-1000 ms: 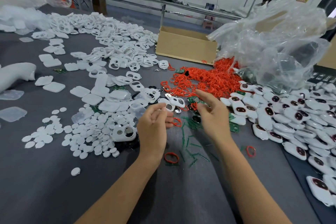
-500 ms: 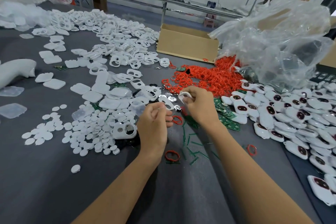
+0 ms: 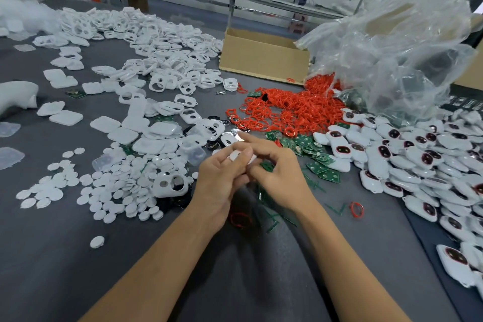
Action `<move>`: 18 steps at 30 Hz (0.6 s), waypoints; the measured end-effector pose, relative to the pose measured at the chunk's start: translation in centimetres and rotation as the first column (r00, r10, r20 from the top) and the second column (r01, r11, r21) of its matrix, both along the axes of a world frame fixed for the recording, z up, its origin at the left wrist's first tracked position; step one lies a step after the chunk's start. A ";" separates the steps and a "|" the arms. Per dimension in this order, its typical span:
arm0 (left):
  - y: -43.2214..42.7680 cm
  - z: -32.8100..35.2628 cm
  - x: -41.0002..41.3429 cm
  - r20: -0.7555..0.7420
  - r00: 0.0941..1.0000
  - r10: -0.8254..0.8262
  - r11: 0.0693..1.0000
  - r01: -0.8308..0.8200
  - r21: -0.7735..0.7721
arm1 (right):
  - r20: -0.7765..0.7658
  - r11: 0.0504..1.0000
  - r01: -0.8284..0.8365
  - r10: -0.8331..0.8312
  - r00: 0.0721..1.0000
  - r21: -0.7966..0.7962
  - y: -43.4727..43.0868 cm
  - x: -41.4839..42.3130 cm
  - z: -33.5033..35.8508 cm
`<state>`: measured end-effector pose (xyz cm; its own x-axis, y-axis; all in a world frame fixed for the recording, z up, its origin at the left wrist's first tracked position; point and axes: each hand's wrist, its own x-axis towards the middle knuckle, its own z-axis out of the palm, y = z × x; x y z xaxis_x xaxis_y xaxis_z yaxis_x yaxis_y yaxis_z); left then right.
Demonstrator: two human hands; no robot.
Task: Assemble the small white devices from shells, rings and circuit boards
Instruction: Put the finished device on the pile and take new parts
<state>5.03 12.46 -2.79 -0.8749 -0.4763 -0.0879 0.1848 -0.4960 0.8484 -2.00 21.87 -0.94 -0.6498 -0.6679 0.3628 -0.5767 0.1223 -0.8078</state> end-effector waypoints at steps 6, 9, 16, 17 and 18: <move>-0.1 0.2 0.0 -0.055 0.997 0.053 0.996 -0.049 0.071 | 0.285 0.980 0.050 0.006 0.959 -0.191 0.2 -0.1 0.1; -0.2 0.3 0.1 -0.086 0.993 0.084 0.992 -0.075 0.103 | -0.050 0.964 0.265 -0.265 0.963 -0.022 0.6 -0.4 -0.4; -0.2 0.5 0.1 -0.117 0.979 0.167 0.984 -0.158 0.078 | -0.458 0.873 0.318 -0.126 0.880 0.370 0.5 -0.5 -1.9; -0.2 0.5 0.0 -0.106 0.978 0.180 0.982 -0.173 0.068 | -0.438 0.887 0.322 -0.157 0.885 0.331 0.5 -0.4 -1.8; -0.2 0.5 0.0 -0.095 0.978 0.188 0.981 -0.183 0.058 | -0.389 0.906 0.310 -0.185 0.902 0.289 0.6 -0.5 -1.6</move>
<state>4.99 12.28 -2.28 -0.7774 -0.6282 -0.0313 0.3600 -0.4852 0.7969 -2.48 22.46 -2.58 -0.6852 -0.6229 0.3774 -0.7239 0.5255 -0.4470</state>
